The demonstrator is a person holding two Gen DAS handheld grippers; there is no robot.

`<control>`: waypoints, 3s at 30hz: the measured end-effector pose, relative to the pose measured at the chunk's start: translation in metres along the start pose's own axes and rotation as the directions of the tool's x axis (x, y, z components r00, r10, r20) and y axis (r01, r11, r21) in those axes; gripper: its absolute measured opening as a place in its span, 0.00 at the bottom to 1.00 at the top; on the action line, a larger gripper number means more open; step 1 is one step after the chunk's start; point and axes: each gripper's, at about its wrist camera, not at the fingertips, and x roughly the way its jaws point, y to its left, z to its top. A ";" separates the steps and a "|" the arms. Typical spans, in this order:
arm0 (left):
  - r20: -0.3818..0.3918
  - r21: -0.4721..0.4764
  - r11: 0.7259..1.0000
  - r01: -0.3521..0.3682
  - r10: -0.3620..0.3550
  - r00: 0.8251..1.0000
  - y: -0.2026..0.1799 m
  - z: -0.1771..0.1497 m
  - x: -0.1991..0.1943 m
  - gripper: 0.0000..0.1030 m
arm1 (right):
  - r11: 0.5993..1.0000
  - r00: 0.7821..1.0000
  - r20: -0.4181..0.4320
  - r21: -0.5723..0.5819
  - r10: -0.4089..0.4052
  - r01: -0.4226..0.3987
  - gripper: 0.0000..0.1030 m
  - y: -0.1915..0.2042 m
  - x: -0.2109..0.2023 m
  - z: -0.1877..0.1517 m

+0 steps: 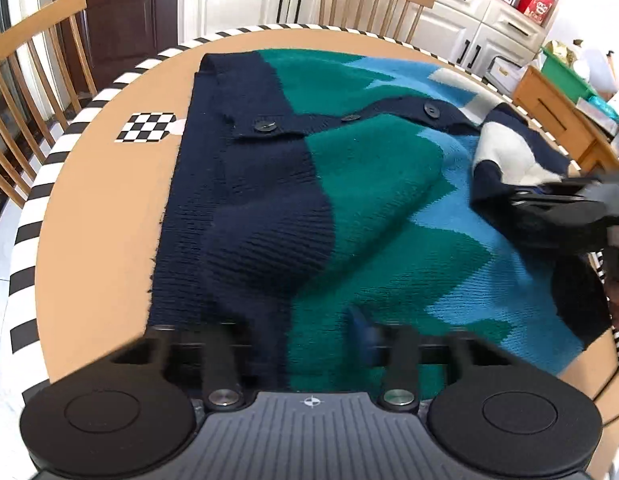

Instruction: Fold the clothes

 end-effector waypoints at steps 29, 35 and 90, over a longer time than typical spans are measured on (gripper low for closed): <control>-0.098 -0.008 0.994 0.108 -0.109 0.989 0.064 -0.021 -0.066 0.29 | 0.946 0.998 -0.034 0.324 0.046 -0.033 0.59 -0.060 -0.172 -0.141; -0.084 0.058 0.992 0.115 -0.110 0.990 0.033 -0.030 -0.054 0.57 | 0.962 0.990 -0.073 -0.255 -0.121 0.099 0.50 0.011 -0.121 -0.129; -0.224 -0.163 0.942 0.292 -0.324 0.919 0.109 -0.095 -0.095 0.21 | 0.935 0.932 -0.145 0.180 0.333 -0.306 0.41 -0.050 -0.184 -0.160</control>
